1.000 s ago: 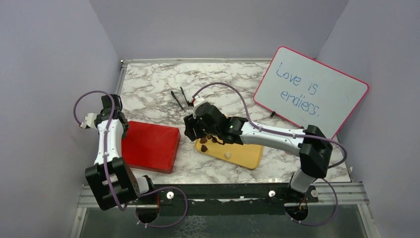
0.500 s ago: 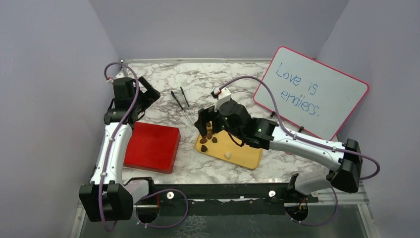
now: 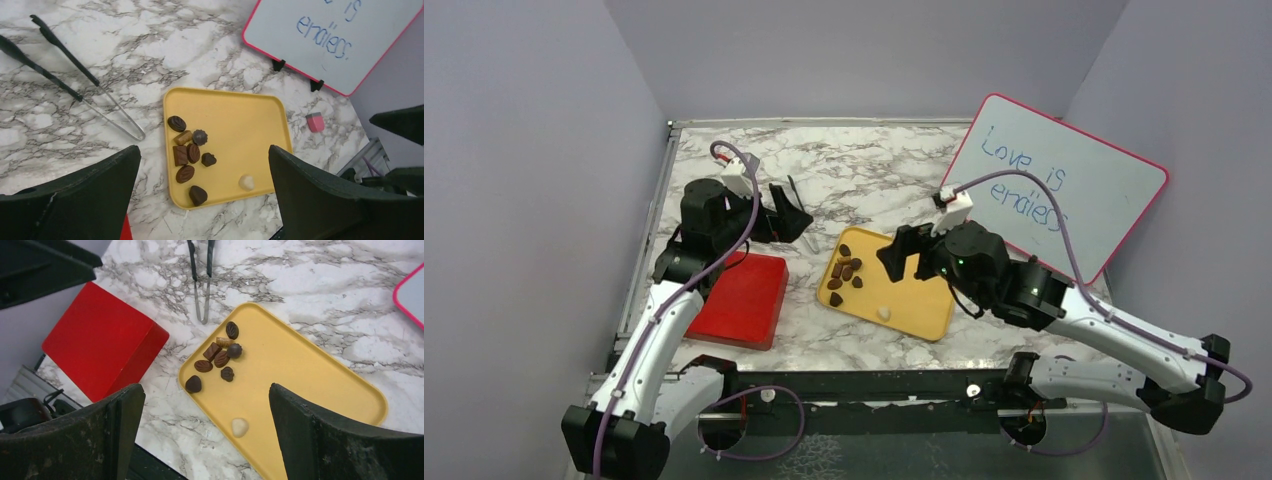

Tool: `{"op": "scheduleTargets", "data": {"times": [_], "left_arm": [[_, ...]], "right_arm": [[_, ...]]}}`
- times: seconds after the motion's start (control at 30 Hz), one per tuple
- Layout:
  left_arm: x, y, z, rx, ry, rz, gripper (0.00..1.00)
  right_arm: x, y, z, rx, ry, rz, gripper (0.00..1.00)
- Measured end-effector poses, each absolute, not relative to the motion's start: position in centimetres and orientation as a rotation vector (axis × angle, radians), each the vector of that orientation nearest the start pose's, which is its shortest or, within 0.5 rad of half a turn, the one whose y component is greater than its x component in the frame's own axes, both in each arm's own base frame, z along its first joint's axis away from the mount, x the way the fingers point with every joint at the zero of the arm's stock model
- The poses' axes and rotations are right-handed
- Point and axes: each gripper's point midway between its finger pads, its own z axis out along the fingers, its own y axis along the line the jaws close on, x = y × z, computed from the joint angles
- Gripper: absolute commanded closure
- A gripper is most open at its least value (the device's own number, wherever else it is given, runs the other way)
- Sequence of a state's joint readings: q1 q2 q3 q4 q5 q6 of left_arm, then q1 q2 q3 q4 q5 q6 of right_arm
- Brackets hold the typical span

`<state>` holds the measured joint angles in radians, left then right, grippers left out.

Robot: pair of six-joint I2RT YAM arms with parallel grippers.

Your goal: Pack the chocolate

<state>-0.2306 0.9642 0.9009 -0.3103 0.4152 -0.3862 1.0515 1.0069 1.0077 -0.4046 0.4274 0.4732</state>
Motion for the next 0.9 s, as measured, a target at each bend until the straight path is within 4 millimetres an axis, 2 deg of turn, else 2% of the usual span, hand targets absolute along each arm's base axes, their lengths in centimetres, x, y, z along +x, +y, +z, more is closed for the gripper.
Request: {"op": "scheduleTargets", "data": {"times": [0.2, 0.4, 0.7, 0.9], "left_arm": [[25.9, -16.6, 27.9, 0.276, 1.869, -0.885, 0.01], [24.5, -16.6, 29.1, 0.298, 1.791, -0.906, 0.01], [23.8, -16.6, 30.4, 0.297, 1.709, -0.928, 0.01], [23.9, -16.7, 30.4, 0.292, 1.706, -0.932, 0.01]], "right_arm": [[20.1, 21.8, 29.2, -0.137, 1.932, 0.601, 0.0], [19.5, 18.6, 31.3, -0.055, 1.859, 0.599, 0.0], [19.3, 17.9, 31.5, -0.046, 1.853, 0.593, 0.0], [19.2, 17.7, 31.2, -0.045, 1.864, 0.588, 0.0]]}}
